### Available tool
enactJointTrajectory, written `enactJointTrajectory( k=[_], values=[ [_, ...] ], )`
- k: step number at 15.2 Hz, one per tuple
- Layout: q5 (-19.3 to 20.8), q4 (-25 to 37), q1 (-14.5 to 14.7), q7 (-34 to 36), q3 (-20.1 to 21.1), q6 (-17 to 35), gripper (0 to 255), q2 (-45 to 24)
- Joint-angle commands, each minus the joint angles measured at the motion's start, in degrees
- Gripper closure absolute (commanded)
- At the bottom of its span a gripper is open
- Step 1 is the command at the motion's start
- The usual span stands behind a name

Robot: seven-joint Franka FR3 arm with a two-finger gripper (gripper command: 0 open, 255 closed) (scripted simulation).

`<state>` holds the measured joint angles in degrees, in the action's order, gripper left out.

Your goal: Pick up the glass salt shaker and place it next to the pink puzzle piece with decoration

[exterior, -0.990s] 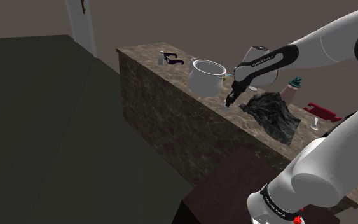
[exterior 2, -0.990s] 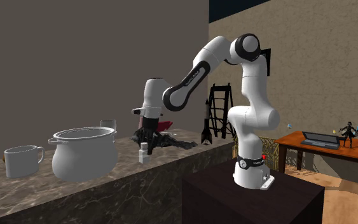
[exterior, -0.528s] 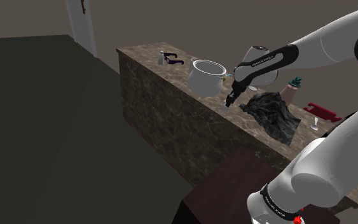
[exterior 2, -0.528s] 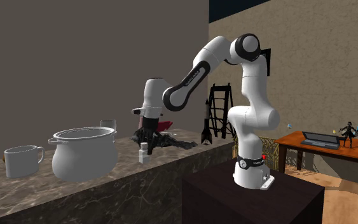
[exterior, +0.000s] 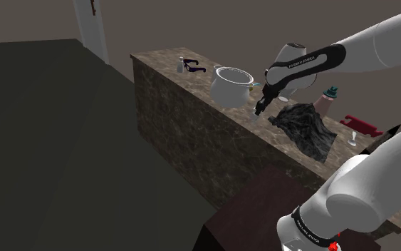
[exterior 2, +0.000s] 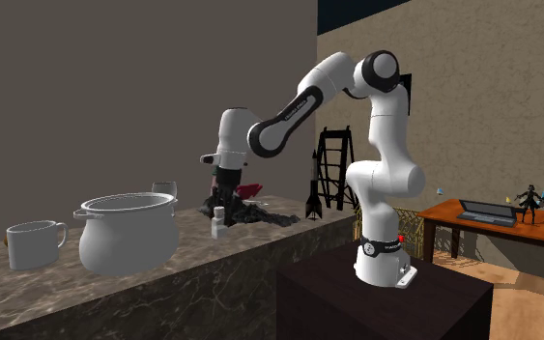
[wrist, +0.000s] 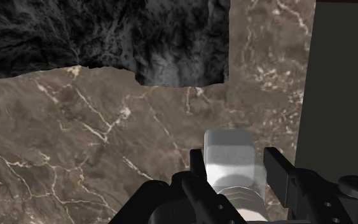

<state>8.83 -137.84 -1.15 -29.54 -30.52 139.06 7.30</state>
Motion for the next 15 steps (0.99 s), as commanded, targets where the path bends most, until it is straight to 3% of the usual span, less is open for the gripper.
enactJointTrajectory(
  k=[1, 15],
  values=[
    [0.41, 0.94, -0.01, 0.35, 0.25, -1.84, 255, 0.95],
    [2.26, 7.16, -0.26, 1.60, 1.93, -13.44, 255, 6.70]
  ],
)
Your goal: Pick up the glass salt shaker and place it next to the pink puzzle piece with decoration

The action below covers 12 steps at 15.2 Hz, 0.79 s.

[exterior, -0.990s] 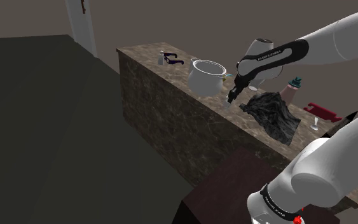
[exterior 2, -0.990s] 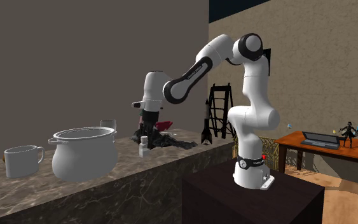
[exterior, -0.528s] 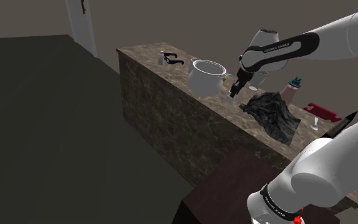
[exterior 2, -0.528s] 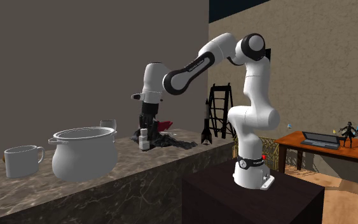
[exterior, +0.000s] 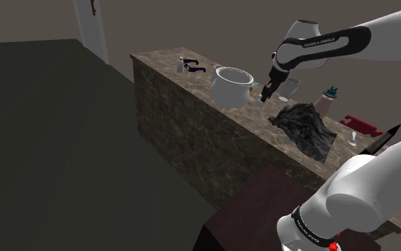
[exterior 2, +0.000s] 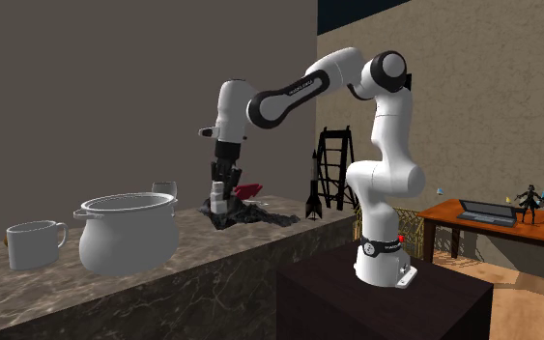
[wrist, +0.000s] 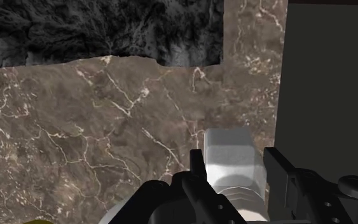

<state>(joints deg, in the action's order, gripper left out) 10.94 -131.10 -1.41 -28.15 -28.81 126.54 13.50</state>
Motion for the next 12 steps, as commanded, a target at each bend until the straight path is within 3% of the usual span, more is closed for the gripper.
enactJointTrajectory(
  k=[1, 12],
  values=[
    [0.21, 0.94, 0.00, 0.24, 0.34, -1.73, 255, 0.80],
    [0.93, 5.51, -0.52, -0.57, 0.79, -9.21, 255, 4.01]
  ],
)
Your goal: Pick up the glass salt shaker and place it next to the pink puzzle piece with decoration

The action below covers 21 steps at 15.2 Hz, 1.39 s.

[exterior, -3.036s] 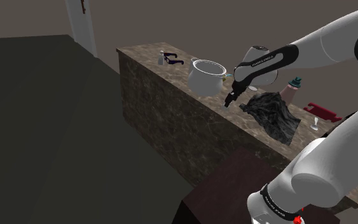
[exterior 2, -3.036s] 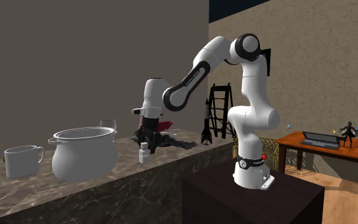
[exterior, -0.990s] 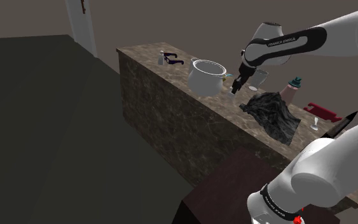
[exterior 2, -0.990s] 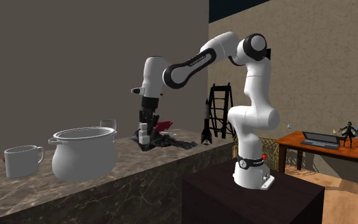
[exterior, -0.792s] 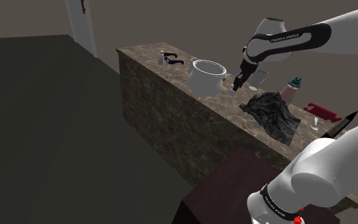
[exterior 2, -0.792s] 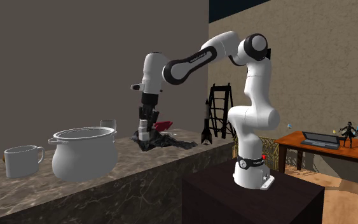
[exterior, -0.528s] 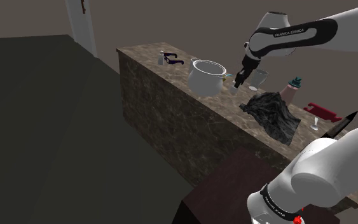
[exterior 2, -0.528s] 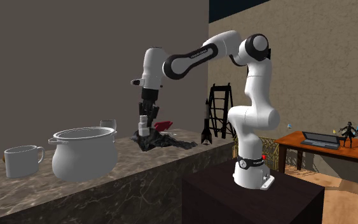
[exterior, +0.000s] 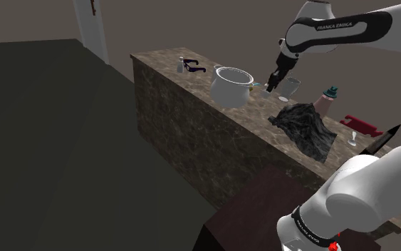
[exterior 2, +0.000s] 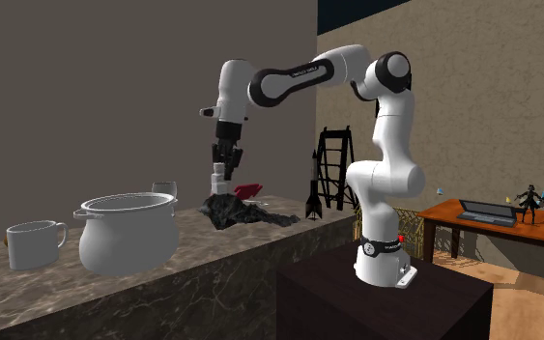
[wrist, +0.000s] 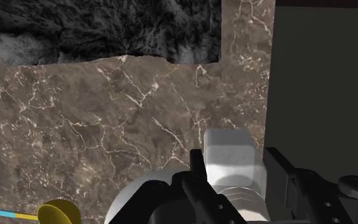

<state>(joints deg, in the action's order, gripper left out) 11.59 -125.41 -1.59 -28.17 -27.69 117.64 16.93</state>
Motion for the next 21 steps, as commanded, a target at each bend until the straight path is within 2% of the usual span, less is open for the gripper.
enactJointTrajectory(
  k=[1, 11, 21],
  values=[
    [0.87, -1.05, -1.00, -1.45, -0.92, -0.38, 255, 1.73],
    [6.48, -6.14, -7.72, -11.90, -7.92, -1.94, 255, 10.74],
    [10.49, -4.73, -12.92, -24.86, -17.47, -3.73, 255, 14.21]
  ],
)
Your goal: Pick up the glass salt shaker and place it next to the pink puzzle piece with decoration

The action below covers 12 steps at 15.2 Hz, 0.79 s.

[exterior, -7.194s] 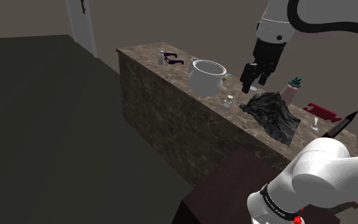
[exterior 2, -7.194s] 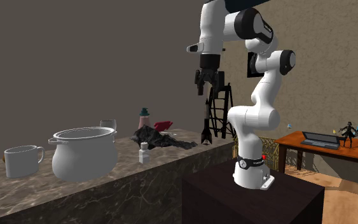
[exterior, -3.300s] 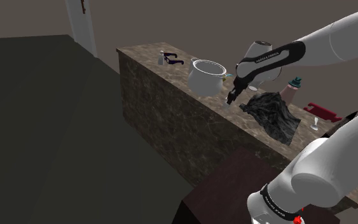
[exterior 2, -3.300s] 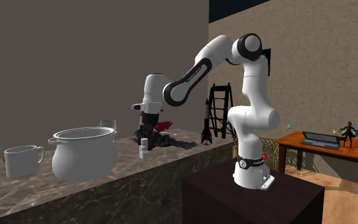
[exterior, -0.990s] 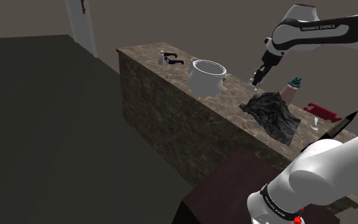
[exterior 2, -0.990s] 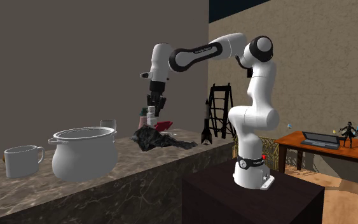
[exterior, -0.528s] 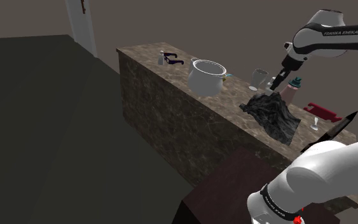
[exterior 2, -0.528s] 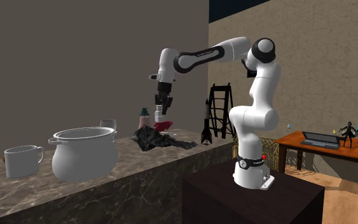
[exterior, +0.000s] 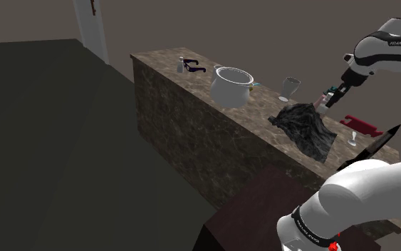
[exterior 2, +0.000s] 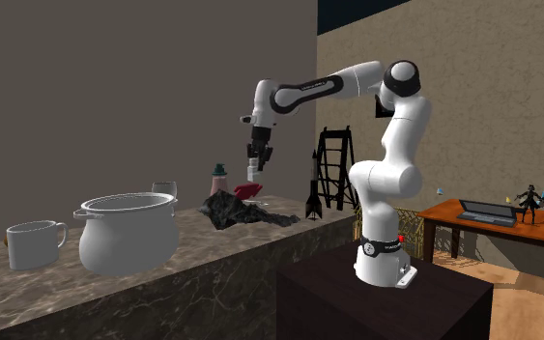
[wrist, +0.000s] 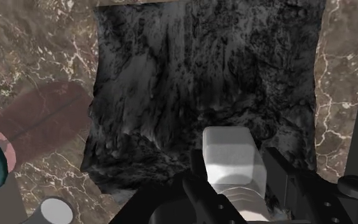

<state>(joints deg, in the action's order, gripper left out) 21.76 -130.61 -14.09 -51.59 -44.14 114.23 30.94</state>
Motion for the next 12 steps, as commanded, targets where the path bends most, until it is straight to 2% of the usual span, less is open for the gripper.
enactJointTrajectory(
  k=[1, 7, 12],
  values=[
    [0.57, 0.96, -0.73, -2.85, -2.15, -0.46, 255, 0.22],
    [1.28, 5.19, -1.31, -11.65, -9.90, -1.15, 255, -0.90],
    [0.49, 10.38, 0.49, -19.50, -18.20, -1.55, 255, -3.35]
  ],
)
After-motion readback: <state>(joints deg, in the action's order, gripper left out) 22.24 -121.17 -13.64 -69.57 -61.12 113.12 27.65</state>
